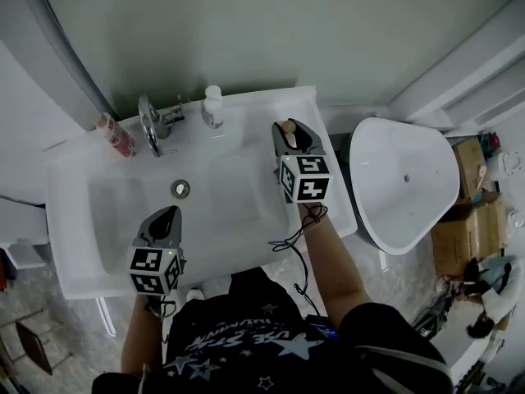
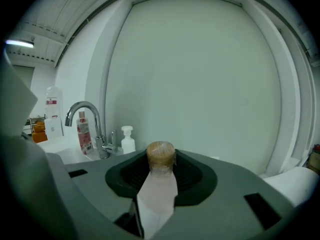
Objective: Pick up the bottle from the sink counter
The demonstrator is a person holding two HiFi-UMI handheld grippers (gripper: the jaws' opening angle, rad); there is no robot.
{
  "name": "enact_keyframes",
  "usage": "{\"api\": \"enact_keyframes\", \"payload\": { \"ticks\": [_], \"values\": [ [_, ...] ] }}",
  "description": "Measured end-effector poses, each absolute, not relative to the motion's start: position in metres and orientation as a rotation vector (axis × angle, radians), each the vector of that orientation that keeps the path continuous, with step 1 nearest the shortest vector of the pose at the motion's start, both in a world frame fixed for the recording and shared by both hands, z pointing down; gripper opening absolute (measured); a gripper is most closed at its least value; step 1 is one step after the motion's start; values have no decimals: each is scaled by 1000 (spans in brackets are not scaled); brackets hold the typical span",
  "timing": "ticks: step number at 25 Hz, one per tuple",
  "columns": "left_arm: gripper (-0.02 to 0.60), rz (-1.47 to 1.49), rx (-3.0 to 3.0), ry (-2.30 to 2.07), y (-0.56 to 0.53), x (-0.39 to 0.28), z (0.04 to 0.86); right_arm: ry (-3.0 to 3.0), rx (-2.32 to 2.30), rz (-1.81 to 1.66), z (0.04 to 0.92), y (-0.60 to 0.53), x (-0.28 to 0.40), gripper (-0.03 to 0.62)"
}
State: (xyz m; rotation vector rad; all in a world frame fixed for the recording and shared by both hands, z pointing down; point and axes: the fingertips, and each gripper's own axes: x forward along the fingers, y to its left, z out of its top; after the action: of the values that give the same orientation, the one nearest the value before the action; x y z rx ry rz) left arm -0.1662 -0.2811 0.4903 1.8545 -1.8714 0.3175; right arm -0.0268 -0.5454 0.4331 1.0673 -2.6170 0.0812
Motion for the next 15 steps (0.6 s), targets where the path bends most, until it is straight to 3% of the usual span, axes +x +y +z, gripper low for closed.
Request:
{"api": "enact_keyframes", "payload": {
  "ticks": [15],
  "values": [
    [18, 261, 2030, -1832, -165, -186, 462, -2654, 1181, 115, 386, -374, -22, 140]
  ]
}}
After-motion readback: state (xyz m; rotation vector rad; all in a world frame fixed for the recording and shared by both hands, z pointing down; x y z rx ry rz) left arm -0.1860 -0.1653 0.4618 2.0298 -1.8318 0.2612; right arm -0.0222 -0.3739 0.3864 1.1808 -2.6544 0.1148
